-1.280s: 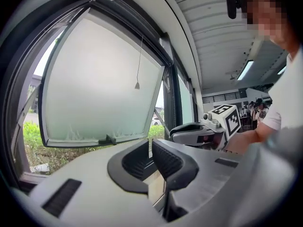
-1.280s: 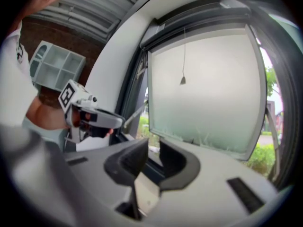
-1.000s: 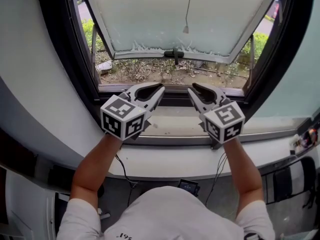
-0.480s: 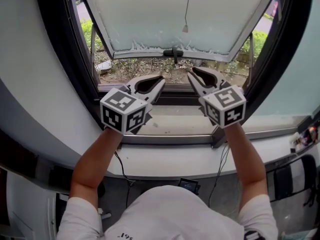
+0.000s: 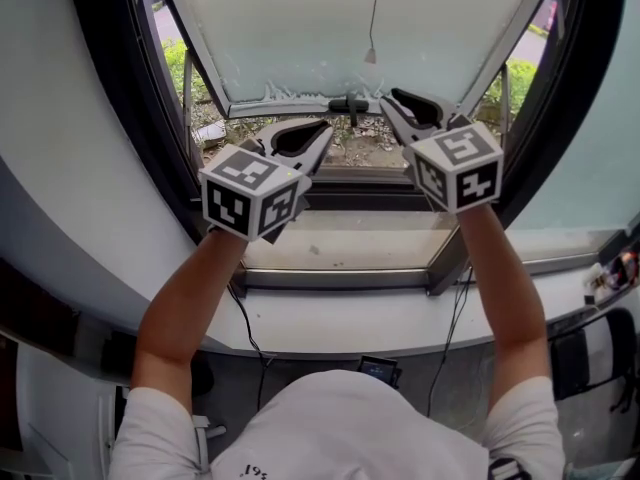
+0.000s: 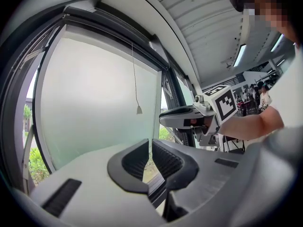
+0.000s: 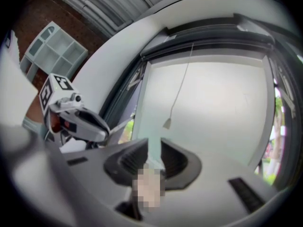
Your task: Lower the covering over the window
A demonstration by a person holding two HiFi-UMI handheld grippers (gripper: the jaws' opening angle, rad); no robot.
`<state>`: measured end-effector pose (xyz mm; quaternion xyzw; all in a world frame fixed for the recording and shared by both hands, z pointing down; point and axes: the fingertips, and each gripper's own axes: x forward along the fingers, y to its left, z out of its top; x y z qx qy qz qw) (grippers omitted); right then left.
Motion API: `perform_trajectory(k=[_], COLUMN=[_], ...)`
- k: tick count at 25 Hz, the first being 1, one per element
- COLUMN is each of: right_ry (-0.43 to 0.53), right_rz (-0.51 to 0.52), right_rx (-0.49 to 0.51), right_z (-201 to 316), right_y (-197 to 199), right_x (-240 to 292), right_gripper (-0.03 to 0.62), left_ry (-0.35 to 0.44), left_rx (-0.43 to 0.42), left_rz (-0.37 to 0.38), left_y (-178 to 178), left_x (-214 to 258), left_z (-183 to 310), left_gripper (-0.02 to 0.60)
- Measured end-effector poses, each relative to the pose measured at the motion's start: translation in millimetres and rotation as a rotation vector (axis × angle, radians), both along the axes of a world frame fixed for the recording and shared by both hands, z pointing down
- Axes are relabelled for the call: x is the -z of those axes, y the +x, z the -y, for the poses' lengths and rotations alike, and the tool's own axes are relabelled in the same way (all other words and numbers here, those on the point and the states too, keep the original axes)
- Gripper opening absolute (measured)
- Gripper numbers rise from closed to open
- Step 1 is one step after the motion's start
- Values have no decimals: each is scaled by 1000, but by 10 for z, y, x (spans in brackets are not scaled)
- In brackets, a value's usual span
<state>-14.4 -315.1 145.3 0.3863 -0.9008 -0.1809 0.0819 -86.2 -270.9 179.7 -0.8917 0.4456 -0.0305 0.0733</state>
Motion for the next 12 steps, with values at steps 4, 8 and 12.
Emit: perform_trajectory(k=[4, 8, 12], right_ry=[34, 66, 64], right_rz=[4, -5, -6], right_rx=[-10, -31, -43], right_z=[102, 233, 368], right_y=[-55, -129, -214], right_x=[241, 447, 580], right_gripper=[83, 84, 110], left_ry=[19, 27, 33], left_rx=[21, 39, 51], left_rz=[25, 56, 65], left_y=[-35, -73, -102], left_x=[101, 151, 204], left_z=[78, 161, 218], left_gripper=[18, 18, 18])
